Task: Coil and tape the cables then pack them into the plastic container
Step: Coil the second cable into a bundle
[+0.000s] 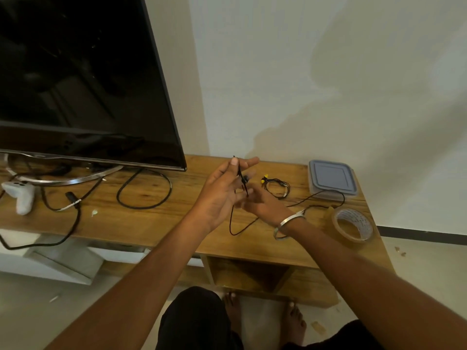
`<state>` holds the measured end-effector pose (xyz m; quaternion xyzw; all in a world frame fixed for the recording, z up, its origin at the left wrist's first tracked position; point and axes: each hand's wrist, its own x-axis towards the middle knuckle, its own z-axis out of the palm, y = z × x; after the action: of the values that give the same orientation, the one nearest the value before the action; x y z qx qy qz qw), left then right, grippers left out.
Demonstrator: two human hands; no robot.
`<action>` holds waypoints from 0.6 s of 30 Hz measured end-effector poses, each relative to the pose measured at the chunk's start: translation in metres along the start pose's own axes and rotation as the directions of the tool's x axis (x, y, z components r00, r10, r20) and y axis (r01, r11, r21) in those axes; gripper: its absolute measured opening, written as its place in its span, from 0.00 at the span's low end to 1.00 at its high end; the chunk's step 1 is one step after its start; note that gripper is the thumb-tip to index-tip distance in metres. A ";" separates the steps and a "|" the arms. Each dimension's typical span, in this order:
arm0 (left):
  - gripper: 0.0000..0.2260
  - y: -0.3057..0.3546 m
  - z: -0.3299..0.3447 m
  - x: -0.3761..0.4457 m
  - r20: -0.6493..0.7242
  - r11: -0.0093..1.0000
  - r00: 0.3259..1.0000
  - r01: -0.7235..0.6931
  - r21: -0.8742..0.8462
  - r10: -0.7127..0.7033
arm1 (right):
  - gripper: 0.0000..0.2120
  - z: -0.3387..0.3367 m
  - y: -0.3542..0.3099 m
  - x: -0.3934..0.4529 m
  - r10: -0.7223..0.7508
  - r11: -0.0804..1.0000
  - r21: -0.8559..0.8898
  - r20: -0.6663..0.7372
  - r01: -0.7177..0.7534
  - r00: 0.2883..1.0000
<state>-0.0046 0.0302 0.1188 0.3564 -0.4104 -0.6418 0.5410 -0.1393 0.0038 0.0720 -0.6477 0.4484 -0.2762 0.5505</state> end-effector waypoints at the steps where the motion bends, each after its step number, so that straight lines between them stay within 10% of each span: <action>1: 0.10 0.000 -0.001 0.001 0.005 1.000 1.000 0.006 0.004 -0.006 | 0.12 0.002 0.001 -0.003 0.003 0.999 0.048 0.014 -0.004 1.000; 10: 0.11 0.003 -0.012 0.005 -0.058 0.986 0.998 -0.008 0.165 0.018 | 0.14 0.006 0.010 -0.016 0.129 0.958 0.236 0.152 -0.163 0.980; 18: 0.11 -0.002 -0.021 0.007 -0.036 0.897 0.995 -0.066 0.436 0.090 | 0.09 0.001 0.005 -0.021 0.059 0.995 0.068 0.118 -0.068 0.991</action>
<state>0.0124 0.0205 0.1085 0.4689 -0.5419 -0.5018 0.4844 -0.1493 0.0233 0.0699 -0.6277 0.4258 -0.2363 0.6073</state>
